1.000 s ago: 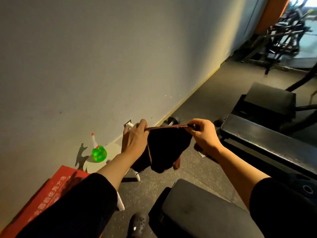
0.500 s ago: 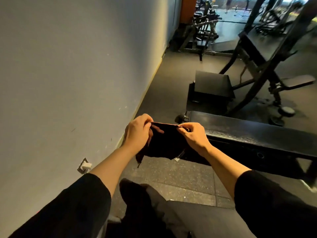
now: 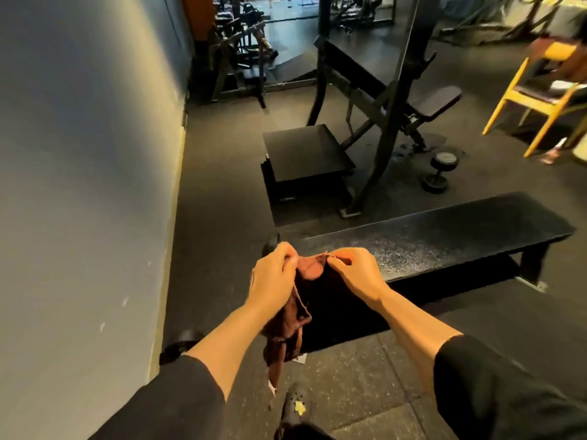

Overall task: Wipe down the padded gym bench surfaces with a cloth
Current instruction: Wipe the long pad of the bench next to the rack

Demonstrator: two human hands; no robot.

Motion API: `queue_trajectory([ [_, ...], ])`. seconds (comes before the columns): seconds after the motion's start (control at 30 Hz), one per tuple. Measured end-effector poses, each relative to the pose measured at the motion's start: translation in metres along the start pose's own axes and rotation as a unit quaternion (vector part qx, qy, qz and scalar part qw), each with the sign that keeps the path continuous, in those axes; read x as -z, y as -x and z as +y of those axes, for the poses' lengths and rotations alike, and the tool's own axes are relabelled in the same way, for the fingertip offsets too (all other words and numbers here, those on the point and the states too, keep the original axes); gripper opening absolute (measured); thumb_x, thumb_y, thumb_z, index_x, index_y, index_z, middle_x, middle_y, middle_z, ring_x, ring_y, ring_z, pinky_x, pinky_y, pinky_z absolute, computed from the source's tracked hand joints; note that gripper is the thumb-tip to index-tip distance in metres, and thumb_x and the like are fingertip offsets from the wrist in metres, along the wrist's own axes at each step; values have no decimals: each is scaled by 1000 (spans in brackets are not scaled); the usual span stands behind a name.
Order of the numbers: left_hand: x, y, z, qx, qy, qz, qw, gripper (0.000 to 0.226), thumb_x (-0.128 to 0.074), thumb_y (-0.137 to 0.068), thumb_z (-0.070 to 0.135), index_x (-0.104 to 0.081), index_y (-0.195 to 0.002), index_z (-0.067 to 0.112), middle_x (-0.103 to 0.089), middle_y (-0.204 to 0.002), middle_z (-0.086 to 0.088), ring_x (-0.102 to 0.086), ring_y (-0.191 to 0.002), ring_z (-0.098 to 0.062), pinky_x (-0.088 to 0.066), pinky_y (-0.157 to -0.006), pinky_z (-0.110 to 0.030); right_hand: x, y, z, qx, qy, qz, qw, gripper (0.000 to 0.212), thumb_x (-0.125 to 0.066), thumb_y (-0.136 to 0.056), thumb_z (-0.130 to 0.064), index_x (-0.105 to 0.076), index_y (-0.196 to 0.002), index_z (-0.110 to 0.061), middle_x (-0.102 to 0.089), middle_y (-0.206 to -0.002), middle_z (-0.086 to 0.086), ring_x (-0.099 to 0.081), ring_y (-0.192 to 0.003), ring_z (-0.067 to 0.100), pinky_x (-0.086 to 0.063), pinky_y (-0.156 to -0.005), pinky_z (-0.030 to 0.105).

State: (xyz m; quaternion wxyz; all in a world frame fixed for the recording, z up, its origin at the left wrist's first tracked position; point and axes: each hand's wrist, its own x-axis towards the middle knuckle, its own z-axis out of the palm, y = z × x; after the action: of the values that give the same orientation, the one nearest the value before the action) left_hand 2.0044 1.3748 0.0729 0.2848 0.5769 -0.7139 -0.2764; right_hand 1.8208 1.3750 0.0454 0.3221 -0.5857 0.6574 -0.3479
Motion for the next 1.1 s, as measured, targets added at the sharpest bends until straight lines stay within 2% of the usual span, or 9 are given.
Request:
queue_trajectory([
  [0.1,-27,-83,4,-5,-10,-54,998,12,-48,-96,16,-54,-89,24,-62,-75,3,-60,-72,-17,-51,-71,-41,34,-52,26,-70,1,45,997,15,-62,-90,-18,-75,-99,-16,-73,-95,-1,-65,-92,12,-50,-82,27],
  [0.27,-79,-183,73,-91,-5,-137,986,16,-49,-93,9,-56,-95,24,-62,-74,7,-61,-75,-15,-50,-75,-36,122,-90,47,-121,10,136,983,15,-62,-90,-19,-74,-98,-19,-72,-92,-5,-64,-89,10,-45,-75,22],
  [0.4,-139,-239,157,-206,-1,-184,961,6,-55,-91,17,-58,-92,22,-65,-85,3,-59,-81,-17,-46,-73,-32,198,-84,72,-152,13,256,955,11,-66,-87,-20,-76,-90,-17,-71,-87,-4,-62,-81,5,-40,-65,7],
  [0.57,-228,-275,252,-315,41,-237,918,6,-59,-91,20,-57,-85,21,-62,-81,4,-56,-76,-14,-39,-68,-27,278,-76,115,-203,21,398,895,14,-66,-87,-18,-77,-92,-11,-73,-94,2,-62,-88,9,-44,-80,24],
  [0.67,-287,-294,290,-338,53,-281,896,5,-57,-92,16,-60,-87,18,-62,-81,5,-56,-75,-14,-40,-68,-26,320,-83,149,-226,14,412,883,13,-65,-88,-19,-77,-92,-13,-71,-91,-3,-62,-87,7,-41,-73,17],
  [0.8,-369,-332,329,-355,55,-326,874,9,-57,-90,11,-63,-89,18,-59,-80,8,-53,-74,-12,-34,-65,-21,380,-114,207,-258,18,394,882,13,-65,-88,-19,-77,-86,-14,-71,-86,-5,-63,-83,8,-45,-74,23],
  [0.9,-422,-372,360,-322,53,-344,881,14,-56,-89,8,-62,-90,21,-60,-80,8,-55,-75,-13,-38,-68,-25,433,-143,249,-282,20,383,880,13,-64,-88,-18,-75,-83,-14,-69,-82,-5,-60,-77,6,-38,-67,19],
  [0.97,-451,-393,385,-294,65,-357,884,23,-53,-86,1,-61,-94,20,-65,-83,5,-60,-78,-14,-44,-71,-26,469,-159,273,-288,10,384,877,14,-64,-88,-16,-74,-81,-13,-70,-81,-4,-61,-75,8,-40,-65,19],
  [1.1,-511,-422,437,-275,76,-374,882,37,-47,-84,-9,-62,-107,15,-62,-84,3,-53,-71,-7,-36,-64,-11,535,-196,317,-267,-15,393,880,13,-64,-87,-12,-74,-80,-8,-71,-80,0,-62,-74,9,-44,-65,12],
])
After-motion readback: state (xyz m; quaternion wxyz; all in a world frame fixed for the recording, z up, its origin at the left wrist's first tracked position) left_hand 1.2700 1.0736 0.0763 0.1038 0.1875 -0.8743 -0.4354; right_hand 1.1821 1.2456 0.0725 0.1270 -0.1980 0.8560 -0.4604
